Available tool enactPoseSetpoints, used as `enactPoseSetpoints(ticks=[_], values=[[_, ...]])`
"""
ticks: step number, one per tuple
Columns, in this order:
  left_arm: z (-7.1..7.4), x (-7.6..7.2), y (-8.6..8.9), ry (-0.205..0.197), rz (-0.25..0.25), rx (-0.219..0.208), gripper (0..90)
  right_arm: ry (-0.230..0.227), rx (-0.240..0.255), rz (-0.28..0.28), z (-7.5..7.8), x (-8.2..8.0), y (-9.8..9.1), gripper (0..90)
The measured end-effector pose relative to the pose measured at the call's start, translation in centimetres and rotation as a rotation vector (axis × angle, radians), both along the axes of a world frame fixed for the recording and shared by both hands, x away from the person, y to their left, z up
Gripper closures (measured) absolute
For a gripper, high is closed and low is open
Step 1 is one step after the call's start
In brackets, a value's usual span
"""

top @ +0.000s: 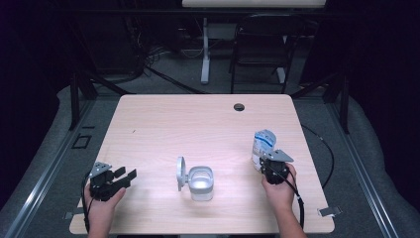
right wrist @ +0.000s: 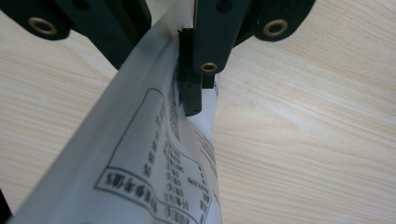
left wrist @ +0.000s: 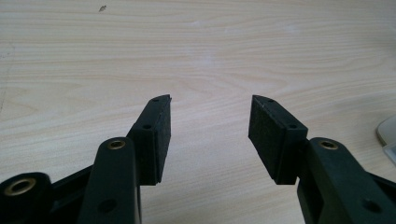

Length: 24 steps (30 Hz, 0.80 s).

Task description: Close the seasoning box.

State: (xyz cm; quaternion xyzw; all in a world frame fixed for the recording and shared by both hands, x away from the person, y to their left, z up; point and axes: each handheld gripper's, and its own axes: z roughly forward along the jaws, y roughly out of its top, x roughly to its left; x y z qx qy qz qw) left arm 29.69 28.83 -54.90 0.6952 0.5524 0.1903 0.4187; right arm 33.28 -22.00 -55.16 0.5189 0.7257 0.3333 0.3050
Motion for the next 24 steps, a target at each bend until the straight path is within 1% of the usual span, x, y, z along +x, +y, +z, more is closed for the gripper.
enactPoseSetpoints(ticks=[1, 2, 3, 5, 11, 15, 16, 18, 20, 23, 24], values=[[-0.03, 0.01, -0.03, -0.003, 0.003, -0.001, 49.3, -0.007, 0.005, -0.003, -0.06, 0.01, -0.09, 86.3], [-0.02, 0.00, -0.04, -0.003, 0.002, 0.000, 49.3, -0.003, 0.010, -0.004, -0.09, -0.01, -0.20, 86.4], [0.01, 0.00, -0.02, 0.001, -0.001, 0.001, 49.3, -0.008, 0.023, -0.007, -0.17, -0.01, -0.25, 86.4], [-0.02, 0.01, -0.04, -0.003, 0.002, 0.000, 49.3, -0.008, 0.009, -0.004, -0.17, -0.06, -0.30, 86.1], [-0.05, 0.00, 0.01, -0.005, 0.003, -0.005, 49.3, -0.019, 0.003, 0.005, -0.25, -0.26, -0.17, 84.2], [0.00, -0.02, 0.04, -0.007, 0.006, -0.006, 49.3, -0.029, 0.001, 0.014, -0.15, -0.38, -0.28, 79.0], [0.01, -0.03, 0.04, -0.006, 0.005, -0.006, 49.3, -0.035, 0.011, 0.015, -0.15, -0.39, -0.27, 77.0], [0.00, -0.02, 0.03, -0.007, 0.006, -0.007, 49.3, -0.036, 0.003, 0.017, -0.08, -0.47, -0.32, 75.4], [0.03, -0.04, 0.02, -0.007, 0.007, -0.005, 49.3, -0.037, 0.011, 0.017, -0.08, -0.58, -0.33, 74.4], [0.06, -0.05, 0.03, -0.005, 0.007, -0.006, 49.3, -0.030, 0.003, 0.024, -0.07, -0.69, -0.46, 70.1], [0.05, -0.04, 0.04, -0.006, 0.007, -0.005, 49.3, -0.032, 0.007, 0.024, -0.12, -0.74, -0.45, 68.3]])
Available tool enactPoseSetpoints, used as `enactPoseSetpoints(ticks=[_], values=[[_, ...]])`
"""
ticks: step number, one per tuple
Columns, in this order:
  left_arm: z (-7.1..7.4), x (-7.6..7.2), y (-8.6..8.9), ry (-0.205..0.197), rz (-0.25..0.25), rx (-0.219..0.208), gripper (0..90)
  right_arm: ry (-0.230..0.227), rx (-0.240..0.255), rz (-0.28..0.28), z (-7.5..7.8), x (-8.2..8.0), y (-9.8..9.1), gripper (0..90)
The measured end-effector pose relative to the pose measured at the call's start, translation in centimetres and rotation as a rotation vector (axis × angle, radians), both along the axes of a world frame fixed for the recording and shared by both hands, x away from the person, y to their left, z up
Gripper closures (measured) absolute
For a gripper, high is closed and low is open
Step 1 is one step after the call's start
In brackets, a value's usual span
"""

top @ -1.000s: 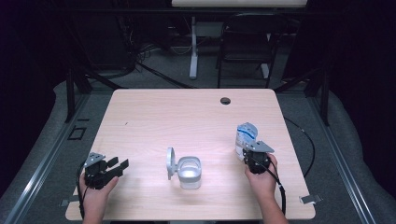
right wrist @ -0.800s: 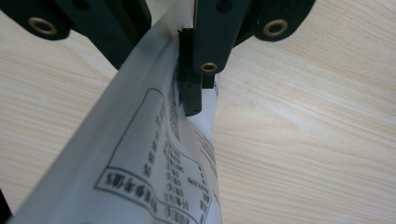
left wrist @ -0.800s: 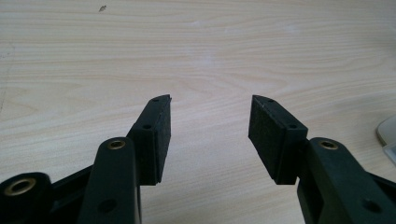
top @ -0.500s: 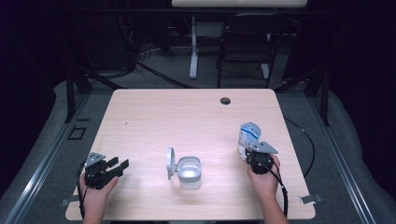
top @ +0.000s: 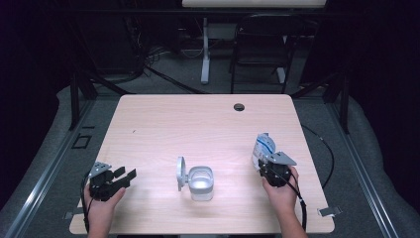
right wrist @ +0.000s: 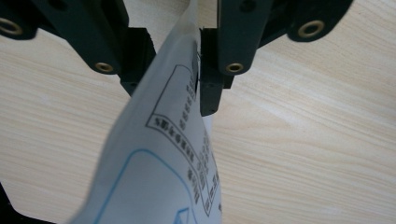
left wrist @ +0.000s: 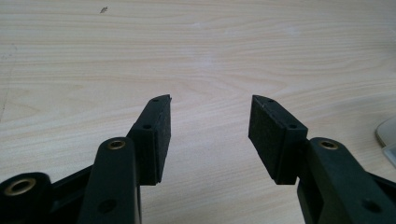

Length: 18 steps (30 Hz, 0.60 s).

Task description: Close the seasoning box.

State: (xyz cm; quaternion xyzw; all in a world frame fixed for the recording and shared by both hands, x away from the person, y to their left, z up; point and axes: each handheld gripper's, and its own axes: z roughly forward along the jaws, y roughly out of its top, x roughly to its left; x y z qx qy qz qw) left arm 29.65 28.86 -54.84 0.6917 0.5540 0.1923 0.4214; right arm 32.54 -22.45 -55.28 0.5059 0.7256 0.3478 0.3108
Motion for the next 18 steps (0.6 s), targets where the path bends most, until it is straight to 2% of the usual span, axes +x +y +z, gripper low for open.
enactPoseSetpoints(ticks=[1, 5, 9, 18], values=[[0.00, 0.00, 0.00, 0.000, 0.000, 0.000, 49.3, -0.003, 0.012, 0.003, -0.12, -0.02, 0.08, 65.9], [-0.02, 0.02, -0.02, 0.000, 0.001, 0.000, 49.3, 0.006, -0.010, 0.010, -0.31, -0.14, 0.19, 57.8], [-0.02, 0.00, -0.04, -0.001, 0.000, 0.001, 49.3, 0.008, -0.005, 0.012, -0.68, -0.15, 0.38, 51.8], [-0.03, 0.01, -0.03, 0.000, 0.000, 0.001, 49.3, 0.012, -0.007, 0.014, -1.08, -0.34, 0.70, 47.4]])
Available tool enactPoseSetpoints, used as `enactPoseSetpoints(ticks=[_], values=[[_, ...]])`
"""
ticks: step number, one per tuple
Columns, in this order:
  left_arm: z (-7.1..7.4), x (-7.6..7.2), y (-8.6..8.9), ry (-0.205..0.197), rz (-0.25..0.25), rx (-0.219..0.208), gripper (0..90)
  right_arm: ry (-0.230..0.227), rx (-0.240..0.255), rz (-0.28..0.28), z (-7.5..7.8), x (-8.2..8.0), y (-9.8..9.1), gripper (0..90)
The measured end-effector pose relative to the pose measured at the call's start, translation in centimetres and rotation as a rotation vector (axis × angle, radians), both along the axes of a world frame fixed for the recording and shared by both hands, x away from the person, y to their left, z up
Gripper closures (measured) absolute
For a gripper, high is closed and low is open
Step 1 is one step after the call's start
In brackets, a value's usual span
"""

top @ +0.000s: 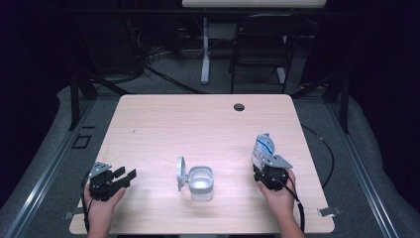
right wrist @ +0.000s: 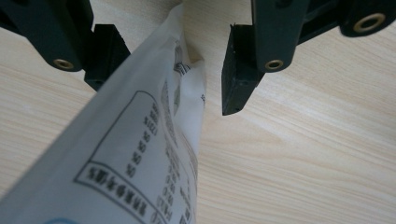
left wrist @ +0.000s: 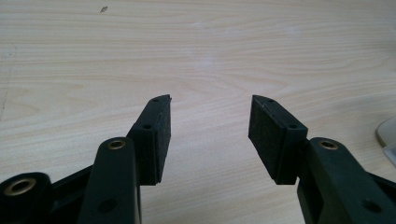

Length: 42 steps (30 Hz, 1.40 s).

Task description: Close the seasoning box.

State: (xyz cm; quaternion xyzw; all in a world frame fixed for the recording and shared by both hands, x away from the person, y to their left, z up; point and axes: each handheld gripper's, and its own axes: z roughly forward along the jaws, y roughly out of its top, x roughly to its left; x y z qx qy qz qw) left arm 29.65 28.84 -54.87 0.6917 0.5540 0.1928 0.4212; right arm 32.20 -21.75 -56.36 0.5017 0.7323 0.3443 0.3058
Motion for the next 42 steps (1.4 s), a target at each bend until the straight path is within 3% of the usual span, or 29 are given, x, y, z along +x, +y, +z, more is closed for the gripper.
enactPoseSetpoints(ticks=[20, 28, 30, 42], values=[[-0.1, 0.3, -0.3, 0.005, -0.006, -0.002, 49.3, -0.026, 0.030, -0.016, -0.4, -1.2, -0.9, 43.1], [0.1, 0.3, -0.6, 0.000, -0.017, -0.002, 49.4, -0.049, 0.042, -0.016, -0.4, -3.0, -1.3, 43.1], [0.2, 0.3, -0.7, 0.000, -0.022, -0.005, 49.4, -0.049, 0.027, -0.014, -0.3, -3.4, -1.4, 43.2], [1.2, 0.1, -1.8, -0.020, -0.065, -0.009, 53.5, -0.037, 0.043, 0.026, 0.0, -5.2, -1.5, 42.7]])
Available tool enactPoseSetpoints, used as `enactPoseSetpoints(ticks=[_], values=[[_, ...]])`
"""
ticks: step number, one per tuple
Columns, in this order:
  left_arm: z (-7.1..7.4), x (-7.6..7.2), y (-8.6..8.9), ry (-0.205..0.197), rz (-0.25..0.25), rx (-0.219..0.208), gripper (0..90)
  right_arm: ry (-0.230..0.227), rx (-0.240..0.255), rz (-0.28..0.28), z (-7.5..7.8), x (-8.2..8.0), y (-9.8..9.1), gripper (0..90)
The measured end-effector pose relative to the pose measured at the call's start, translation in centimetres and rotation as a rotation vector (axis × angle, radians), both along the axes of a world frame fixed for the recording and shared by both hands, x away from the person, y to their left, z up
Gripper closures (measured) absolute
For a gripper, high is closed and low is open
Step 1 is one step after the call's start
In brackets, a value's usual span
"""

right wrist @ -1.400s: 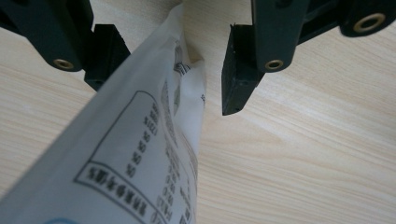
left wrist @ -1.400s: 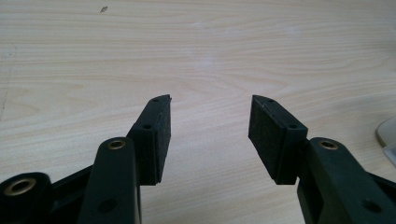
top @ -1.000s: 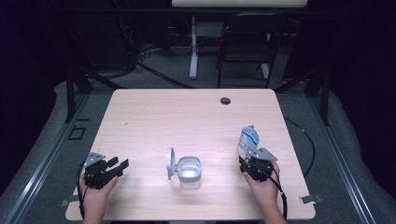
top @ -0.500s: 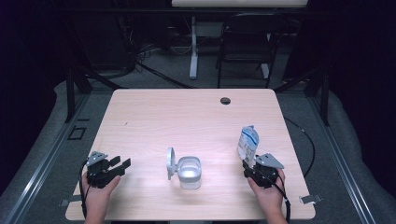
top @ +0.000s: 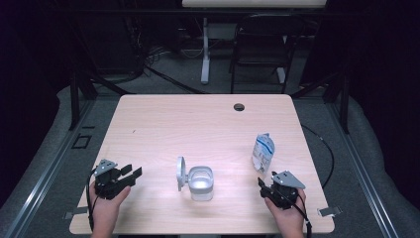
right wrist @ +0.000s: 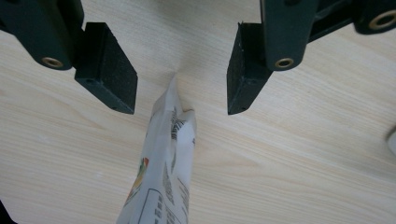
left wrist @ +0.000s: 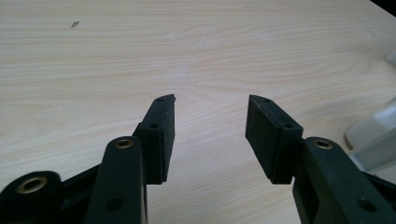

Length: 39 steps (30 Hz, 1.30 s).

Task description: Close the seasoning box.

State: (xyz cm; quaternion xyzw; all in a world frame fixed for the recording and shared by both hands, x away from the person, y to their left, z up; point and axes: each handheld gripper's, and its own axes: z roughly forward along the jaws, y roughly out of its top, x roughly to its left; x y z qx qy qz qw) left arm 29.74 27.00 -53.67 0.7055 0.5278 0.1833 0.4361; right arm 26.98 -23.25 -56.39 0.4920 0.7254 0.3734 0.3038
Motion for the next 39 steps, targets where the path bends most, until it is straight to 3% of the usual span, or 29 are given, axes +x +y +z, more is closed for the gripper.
enactPoseSetpoints(ticks=[6, 10, 14, 20, 30, 39], values=[[0.4, -0.2, -0.6, -0.006, -0.021, 0.009, 54.4, 0.002, 0.001, 0.028, 0.4, -0.7, 0.1, 42.0], [0.6, -0.4, -1.1, -0.019, -0.033, 0.014, 54.7, 0.014, -0.046, 0.057, 0.3, -0.9, 0.1, 41.9], [1.1, -0.6, -1.6, -0.029, -0.049, 0.010, 55.4, 0.033, -0.028, 0.056, 0.3, -1.0, 0.1, 42.0], [2.0, -0.9, -2.8, -0.055, -0.088, 0.018, 59.2, 0.017, -0.030, 0.067, 0.3, -1.1, 0.7, 41.9], [3.3, -1.5, -5.4, -0.075, -0.192, 0.046, 79.9, 0.029, -0.011, 0.067, 0.2, -1.1, 0.8, 42.0], [3.9, -1.6, -6.9, -0.077, -0.255, 0.054, 89.4, 0.034, -0.010, 0.073, 0.1, -1.0, 1.1, 42.0]])
